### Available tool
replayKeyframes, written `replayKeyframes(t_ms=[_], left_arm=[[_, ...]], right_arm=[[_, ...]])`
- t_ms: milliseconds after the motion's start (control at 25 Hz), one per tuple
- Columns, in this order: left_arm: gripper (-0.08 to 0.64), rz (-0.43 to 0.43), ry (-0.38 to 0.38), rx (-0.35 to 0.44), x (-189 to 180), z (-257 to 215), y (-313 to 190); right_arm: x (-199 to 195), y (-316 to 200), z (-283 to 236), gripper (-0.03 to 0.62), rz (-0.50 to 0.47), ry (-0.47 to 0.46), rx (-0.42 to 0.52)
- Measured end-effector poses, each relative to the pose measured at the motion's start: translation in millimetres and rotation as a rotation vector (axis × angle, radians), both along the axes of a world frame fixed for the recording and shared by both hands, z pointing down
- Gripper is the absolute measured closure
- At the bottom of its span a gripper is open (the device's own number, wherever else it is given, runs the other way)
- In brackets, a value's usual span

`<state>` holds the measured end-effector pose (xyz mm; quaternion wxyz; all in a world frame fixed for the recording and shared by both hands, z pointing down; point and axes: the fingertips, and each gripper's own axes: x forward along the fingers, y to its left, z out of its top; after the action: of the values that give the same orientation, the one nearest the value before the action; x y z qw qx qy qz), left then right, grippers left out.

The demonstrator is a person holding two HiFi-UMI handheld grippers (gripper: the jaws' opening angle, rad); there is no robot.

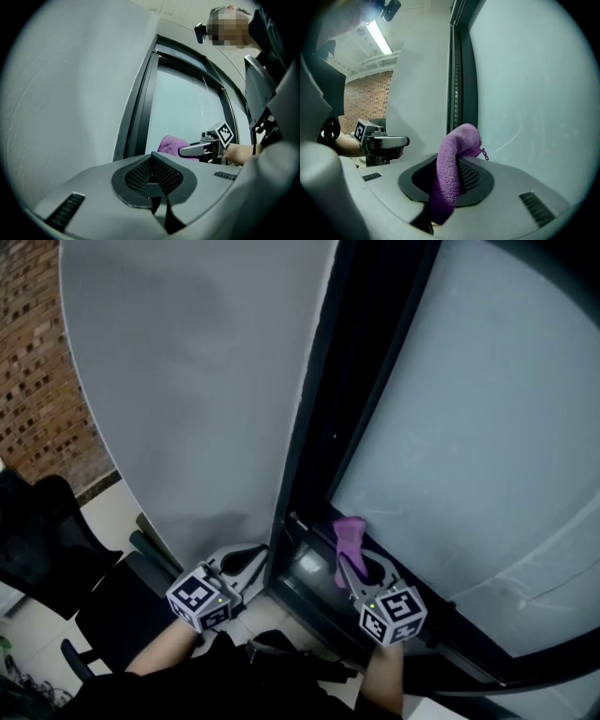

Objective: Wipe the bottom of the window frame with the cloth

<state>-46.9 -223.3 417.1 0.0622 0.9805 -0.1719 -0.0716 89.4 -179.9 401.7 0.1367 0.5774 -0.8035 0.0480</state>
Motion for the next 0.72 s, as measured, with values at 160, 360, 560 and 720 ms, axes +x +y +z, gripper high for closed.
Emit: replayKeyframes(t_ms=[160,360,560,720], left_arm=[[0.56,-0.029,0.024,0.056,-3,-10,-1],[0.558,-0.046,0.047,0.052,-8,-16,3],[0.56,-0.037,0.077,0.006,-6,-22,4],[0.558,-0.037,0.073,-0.044,-9,-18,5]], right_arm=[[3,6,-13,0.511,0.045,0.004,0.084],[-6,31,-25,0.511,-0.004,-0.098,0.191],[-12,32,-11,0.512,-0.011,-0.092,0.242],[-11,37,-2,0.515,-0.001,-0.095,0.227]])
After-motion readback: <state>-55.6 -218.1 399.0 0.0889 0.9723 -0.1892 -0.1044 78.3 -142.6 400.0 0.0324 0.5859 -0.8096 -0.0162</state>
